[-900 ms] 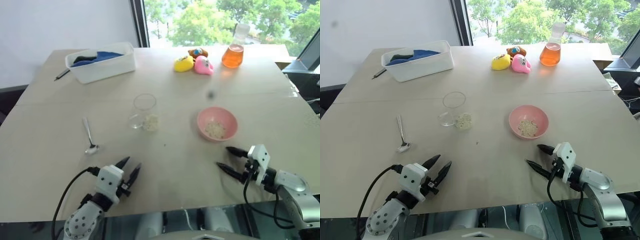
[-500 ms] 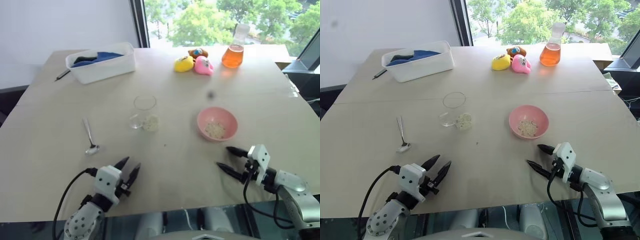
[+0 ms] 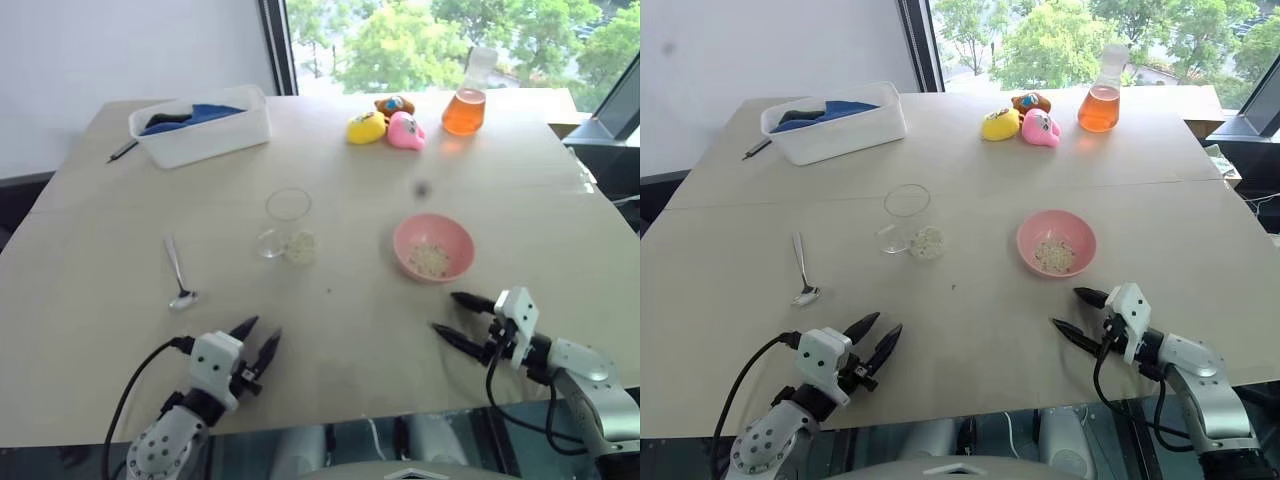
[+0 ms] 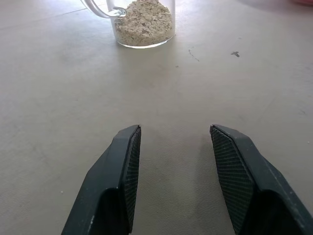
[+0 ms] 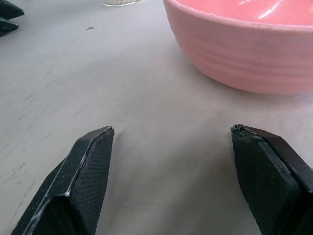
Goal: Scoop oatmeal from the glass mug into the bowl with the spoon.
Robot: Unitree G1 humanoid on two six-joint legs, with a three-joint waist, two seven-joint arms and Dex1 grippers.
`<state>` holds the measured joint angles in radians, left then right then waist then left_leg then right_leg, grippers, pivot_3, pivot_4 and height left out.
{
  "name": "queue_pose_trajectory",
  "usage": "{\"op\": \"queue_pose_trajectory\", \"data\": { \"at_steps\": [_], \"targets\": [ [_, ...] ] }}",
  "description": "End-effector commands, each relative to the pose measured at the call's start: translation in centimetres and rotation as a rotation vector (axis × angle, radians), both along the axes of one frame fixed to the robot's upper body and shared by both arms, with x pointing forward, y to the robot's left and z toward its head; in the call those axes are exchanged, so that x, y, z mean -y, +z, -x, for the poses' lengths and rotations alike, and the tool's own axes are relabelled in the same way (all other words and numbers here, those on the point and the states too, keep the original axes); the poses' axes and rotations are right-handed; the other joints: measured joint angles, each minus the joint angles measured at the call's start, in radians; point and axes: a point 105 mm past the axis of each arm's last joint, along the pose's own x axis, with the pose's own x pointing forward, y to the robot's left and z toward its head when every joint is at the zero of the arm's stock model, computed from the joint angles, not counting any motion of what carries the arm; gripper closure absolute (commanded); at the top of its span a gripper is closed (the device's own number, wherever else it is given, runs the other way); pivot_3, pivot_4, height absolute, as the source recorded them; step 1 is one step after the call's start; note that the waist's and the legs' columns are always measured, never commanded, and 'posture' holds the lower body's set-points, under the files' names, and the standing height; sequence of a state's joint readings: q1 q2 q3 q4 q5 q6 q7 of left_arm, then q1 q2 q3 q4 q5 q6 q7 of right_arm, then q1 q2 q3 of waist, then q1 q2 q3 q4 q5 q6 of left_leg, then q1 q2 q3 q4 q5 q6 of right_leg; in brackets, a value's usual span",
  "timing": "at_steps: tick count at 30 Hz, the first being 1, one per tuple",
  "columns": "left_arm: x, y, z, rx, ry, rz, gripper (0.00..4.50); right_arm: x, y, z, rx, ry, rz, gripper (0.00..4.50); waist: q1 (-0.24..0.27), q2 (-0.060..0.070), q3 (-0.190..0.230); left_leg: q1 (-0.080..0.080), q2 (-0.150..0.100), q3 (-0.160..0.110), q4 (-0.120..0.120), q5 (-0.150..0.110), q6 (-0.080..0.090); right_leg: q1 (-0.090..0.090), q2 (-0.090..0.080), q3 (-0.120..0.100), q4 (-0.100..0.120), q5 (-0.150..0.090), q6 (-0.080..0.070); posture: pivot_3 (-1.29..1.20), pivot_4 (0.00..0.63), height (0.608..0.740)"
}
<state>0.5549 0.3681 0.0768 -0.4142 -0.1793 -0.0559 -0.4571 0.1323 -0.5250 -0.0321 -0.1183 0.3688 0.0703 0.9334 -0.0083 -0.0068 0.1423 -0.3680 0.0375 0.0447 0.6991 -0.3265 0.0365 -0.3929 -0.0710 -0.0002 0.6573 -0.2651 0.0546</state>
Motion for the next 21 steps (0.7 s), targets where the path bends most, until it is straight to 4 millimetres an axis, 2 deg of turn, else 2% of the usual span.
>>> {"op": "queue_pose_trajectory", "data": {
  "at_steps": [1,7,12,15,21],
  "targets": [
    [-0.2,0.2,0.4,-0.005,0.011,0.001,2.2,-0.5,0.1,0.1,0.008,0.024,-0.012,0.63,-0.001,0.0,0.0,0.0,0.0,0.0,0.0,0.0,0.0,0.0,0.0,0.0,0.0,0.0,0.0,0.0,0.15,0.74],
    [0.1,0.5,0.5,0.0,0.013,0.019,2.2,-0.6,0.2,0.1,0.005,0.031,-0.019,0.63,-0.001,0.0,0.0,0.0,0.0,0.0,0.0,0.0,0.0,0.0,0.0,0.0,0.0,0.0,0.0,0.0,0.15,0.74],
    [-1.2,1.1,0.1,0.023,0.066,0.026,2.2,-1.2,1.0,0.5,0.008,0.086,-0.037,0.63,-0.001,-0.001,0.001,0.0,0.0,0.0,0.0,0.0,0.0,0.0,0.0,0.0,0.0,0.0,0.0,0.0,0.15,0.74],
    [-2.2,2.6,-0.4,0.078,0.122,0.024,2.2,-2.2,2.4,1.7,0.003,0.17,-0.066,0.63,0.0,-0.001,0.002,-0.001,0.001,-0.001,0.0,0.0,0.0,-0.001,0.0,-0.001,0.0,0.0,0.0,0.0,0.15,0.74],
    [-4.3,6.6,-2.2,0.163,0.222,0.103,2.2,-5.2,7.0,3.8,0.066,0.357,-0.077,0.63,0.001,-0.003,0.004,-0.001,0.001,-0.002,0.0,0.0,0.0,0.0,-0.001,-0.001,0.0,0.0,0.0,0.0,0.15,0.74]
  ]
}}
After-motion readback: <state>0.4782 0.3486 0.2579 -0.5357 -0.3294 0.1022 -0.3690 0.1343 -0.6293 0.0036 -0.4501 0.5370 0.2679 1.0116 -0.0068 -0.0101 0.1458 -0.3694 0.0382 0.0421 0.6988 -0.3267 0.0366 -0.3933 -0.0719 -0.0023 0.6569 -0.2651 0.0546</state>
